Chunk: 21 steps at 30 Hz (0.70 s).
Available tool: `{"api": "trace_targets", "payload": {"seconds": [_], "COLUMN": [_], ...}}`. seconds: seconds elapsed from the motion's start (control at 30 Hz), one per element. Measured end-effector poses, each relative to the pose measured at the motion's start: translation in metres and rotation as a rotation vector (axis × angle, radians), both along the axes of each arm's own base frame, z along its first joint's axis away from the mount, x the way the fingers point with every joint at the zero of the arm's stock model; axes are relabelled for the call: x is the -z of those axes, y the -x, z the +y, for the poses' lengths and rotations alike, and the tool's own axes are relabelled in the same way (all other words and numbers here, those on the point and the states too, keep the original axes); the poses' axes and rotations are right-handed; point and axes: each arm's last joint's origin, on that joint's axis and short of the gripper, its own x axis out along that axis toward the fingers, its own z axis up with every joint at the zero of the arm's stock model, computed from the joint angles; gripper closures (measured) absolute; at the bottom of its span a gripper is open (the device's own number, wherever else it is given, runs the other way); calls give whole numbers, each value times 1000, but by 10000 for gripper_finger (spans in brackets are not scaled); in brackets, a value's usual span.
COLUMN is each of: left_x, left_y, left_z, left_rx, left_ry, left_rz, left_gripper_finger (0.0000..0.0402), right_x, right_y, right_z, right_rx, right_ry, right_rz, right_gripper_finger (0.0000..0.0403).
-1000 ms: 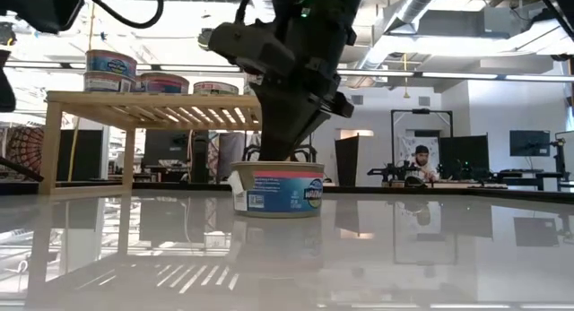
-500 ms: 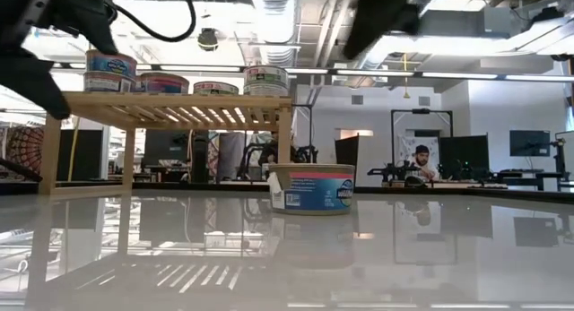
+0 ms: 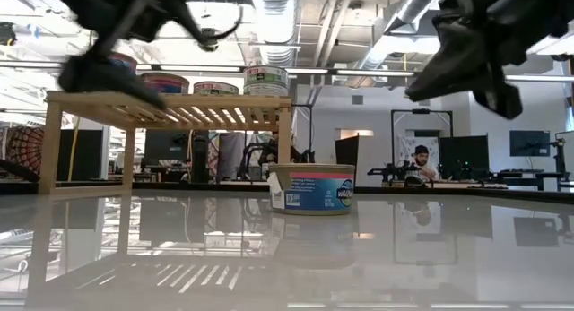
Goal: Stack canned seafood by type on shelf
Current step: Stack the blue tuna can on top of the bottom right blue tuna can on the shelf
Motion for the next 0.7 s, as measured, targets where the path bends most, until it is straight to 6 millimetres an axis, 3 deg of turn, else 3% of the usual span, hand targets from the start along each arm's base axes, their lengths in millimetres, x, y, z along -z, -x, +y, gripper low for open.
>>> {"api": "trace_targets", "payload": {"seconds": [0.13, 0.37, 0.57, 0.7], "left_x": [13, 61, 84, 83], "left_y": [-31, -74, -93, -97], "left_z": [6, 13, 10, 11], "left_rx": [0, -14, 21, 20], "left_ry": [-37, 107, 202, 215], "left_rz": [-63, -59, -91, -101], "left_gripper_finger": [36, 36, 36, 36], "right_x": [14, 13, 14, 28], "right_y": [-3, -11, -21, -38], "right_z": [-9, -22, -34, -38], "right_rx": [36, 31, 22, -48], "right_ry": [15, 87, 59, -20], "right_rz": [26, 34, 28, 20], "right_gripper_finger": [346, 320, 287, 255]}}
